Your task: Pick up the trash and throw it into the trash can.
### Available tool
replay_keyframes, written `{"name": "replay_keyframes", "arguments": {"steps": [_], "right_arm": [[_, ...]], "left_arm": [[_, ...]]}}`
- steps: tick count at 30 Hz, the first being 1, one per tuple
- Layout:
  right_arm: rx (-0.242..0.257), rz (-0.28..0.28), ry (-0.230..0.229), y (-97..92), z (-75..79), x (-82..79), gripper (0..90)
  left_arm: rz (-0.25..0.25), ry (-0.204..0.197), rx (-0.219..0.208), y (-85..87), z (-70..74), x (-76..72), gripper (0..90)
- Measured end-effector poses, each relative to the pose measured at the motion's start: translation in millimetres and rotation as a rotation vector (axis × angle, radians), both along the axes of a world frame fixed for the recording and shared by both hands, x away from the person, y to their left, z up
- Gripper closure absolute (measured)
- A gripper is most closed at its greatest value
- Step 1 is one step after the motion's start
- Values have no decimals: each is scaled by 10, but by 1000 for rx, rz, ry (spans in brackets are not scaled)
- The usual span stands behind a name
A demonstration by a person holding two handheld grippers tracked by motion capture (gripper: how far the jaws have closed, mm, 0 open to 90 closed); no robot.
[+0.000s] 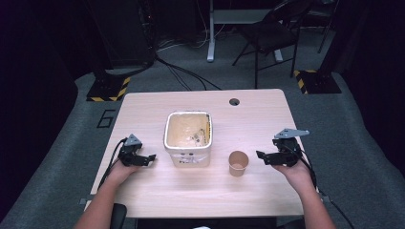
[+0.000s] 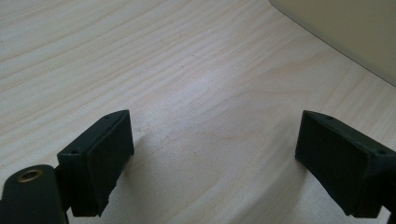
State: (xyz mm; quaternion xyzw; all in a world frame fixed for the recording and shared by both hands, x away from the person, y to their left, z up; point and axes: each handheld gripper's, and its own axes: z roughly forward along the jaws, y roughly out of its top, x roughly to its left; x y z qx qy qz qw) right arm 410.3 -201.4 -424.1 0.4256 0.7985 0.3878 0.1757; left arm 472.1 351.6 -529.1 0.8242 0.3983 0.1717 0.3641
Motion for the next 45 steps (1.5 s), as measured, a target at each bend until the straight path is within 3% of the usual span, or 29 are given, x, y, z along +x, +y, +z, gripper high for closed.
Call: {"name": "replay_keyframes", "arguments": {"steps": [10,19,24,31,45], "right_arm": [[12,98,-10,188,83,-74,135],[4,165,9,373,-34,-81,127],[-9,204,17,489,-108,-95,78],[-15,225,27,599,-191,-94,17],[-65,248,41,760,-282,-50,6]], "left_arm": [[0,0,-1,-1,-1,0,113],[1,0,-1,-1,-1,0,113],[1,0,-2,-1,-1,0,113],[0,0,0,0,0,0,113],[1,0,-2,-1,-1,0,113]]}}
